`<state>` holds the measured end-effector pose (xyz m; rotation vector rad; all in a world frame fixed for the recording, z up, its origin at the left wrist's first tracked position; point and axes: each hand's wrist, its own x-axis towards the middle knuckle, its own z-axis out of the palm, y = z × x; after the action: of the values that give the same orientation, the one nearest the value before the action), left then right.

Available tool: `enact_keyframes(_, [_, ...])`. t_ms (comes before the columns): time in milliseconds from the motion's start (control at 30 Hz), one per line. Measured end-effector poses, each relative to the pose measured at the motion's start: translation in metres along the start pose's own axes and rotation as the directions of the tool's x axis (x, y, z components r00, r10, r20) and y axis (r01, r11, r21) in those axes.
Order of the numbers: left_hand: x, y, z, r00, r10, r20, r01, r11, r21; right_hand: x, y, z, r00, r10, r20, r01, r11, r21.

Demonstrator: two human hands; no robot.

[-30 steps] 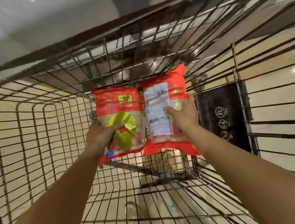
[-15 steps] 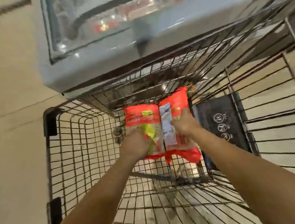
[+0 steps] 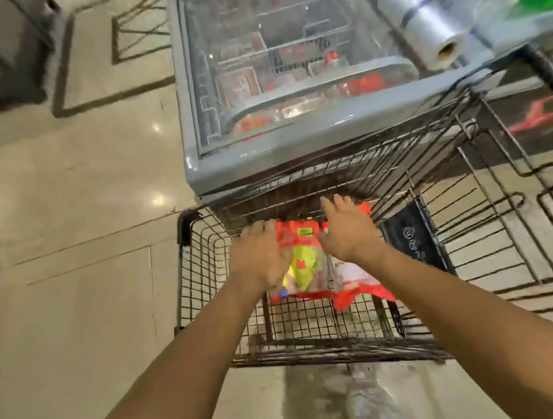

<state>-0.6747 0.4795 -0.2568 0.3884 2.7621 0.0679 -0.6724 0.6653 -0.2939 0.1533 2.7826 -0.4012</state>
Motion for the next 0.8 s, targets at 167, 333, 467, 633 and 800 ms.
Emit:
enact_keyframes(167, [-0.057,-0.013,-0.088,0.957,0.030,-0.287,-0.017,0.999,0.050,-0.064,-0.065,-0.090,0.984,-0.078,-0.160,0.048,0.982,-0.183])
enact_keyframes(333, [-0.127,-0.049,-0.156,0.885,-0.018,-0.465,0.064,0.994,0.084,-0.123,-0.145,-0.151,0.921,-0.216,-0.325,0.132,0.956,-0.261])
enact_keyframes(467, [-0.180,-0.090,-0.202,0.828,-0.099,-0.552,0.156,0.986,0.058,-0.152,-0.213,-0.185,0.856,-0.333,-0.396,0.221,0.927,-0.302])
enact_keyframes(633, [-0.240,-0.144,-0.249,0.737,-0.228,-0.636,0.315,0.949,0.024,-0.179,-0.305,-0.217,0.754,-0.516,-0.407,0.366,0.844,-0.391])
enact_keyframes(800, [-0.295,-0.195,-0.278,0.619,-0.390,-0.682,0.495,0.868,-0.046,-0.196,-0.388,-0.233,0.628,-0.686,-0.368,0.539,0.724,-0.430])
